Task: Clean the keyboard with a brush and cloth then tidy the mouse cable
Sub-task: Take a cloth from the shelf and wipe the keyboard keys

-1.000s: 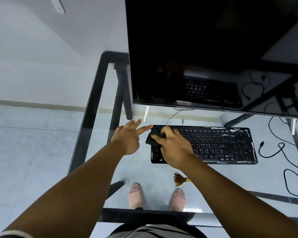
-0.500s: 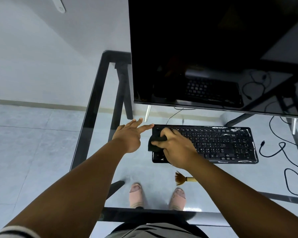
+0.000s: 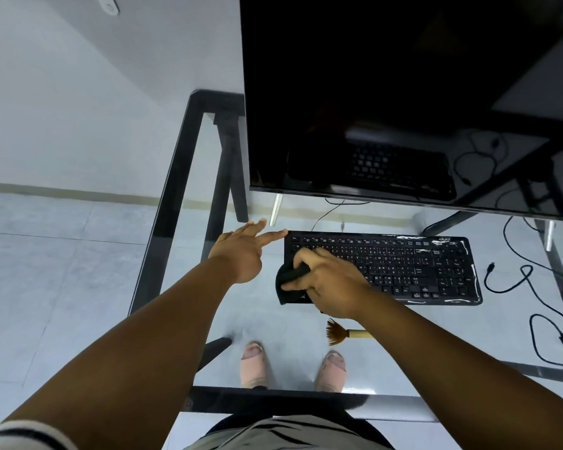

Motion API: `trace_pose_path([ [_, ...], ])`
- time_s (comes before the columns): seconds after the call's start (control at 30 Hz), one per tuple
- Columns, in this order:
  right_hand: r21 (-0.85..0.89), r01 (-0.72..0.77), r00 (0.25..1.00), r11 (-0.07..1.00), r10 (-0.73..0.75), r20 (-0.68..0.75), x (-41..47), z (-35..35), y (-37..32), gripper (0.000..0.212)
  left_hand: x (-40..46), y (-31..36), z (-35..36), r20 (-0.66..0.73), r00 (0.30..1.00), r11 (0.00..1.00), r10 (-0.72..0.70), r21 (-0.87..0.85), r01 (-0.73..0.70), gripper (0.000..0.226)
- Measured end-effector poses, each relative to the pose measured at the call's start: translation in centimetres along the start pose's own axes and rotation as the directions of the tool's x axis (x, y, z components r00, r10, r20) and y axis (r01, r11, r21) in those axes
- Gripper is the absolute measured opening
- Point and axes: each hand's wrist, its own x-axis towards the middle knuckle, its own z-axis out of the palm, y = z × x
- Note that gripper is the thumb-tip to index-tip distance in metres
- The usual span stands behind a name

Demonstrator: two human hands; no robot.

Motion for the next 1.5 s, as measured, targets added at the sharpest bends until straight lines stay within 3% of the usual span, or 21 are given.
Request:
trace_pose_path([
  [0.17,-0.003,-0.095,0.988,0.995,0.094,-0.123,0.1,0.2,0.2,0.05,-0.2,0.2,0.5,-0.018,1.0,1.0,0.002,-0.007,-0.002,0.073],
  [0.37,-0.019,0.033,0.999,0.999,-0.032,0.023,-1.0,0.0,0.5,0.052,-0.2,0.2,0.7,-0.032,1.0,1.0,0.0,-0.028,-0.001,0.067],
  [0.53,-0.005,-0.003,0.996,1.0,0.002,-0.093,-1.1,0.9,0.2,0.053,-0.2,0.3,0.7,-0.034,0.999,0.999,-0.008,-0.042,0.006,0.069],
  [0.8,0.007,0.022,0.998,1.0,-0.021,-0.064,-1.7,0.9,1.1,0.048,-0.4,0.4,0.8,-0.021,0.999,0.999,-0.024,-0.048,0.023,0.074],
  [0.9,0.002,-0.009,0.993,1.0,0.009,-0.114,-2.3,1.1,1.5,0.046,-0.4,0.4,1.0,-0.043,0.999,0.999,-0.015,-0.048,0.013,0.066],
  [1.07,-0.018,0.064,0.989,0.998,-0.066,-0.131,-1.6,1.7,0.0,0.05,-0.4,0.2,1.2,-0.063,0.998,1.0,-0.002,-0.028,0.001,0.052],
  [1.3,0.024,-0.025,0.983,0.999,0.029,-0.181,-3.1,1.4,1.8,0.044,-0.5,0.2,1.3,-0.057,0.998,1.0,0.0,-0.007,0.0,0.055],
  [1.5,-0.009,0.033,0.985,0.999,-0.034,-0.168,-2.6,2.0,0.6,0.05,-0.4,0.3,1.3,-0.049,0.999,1.0,-0.006,-0.017,0.006,0.054],
])
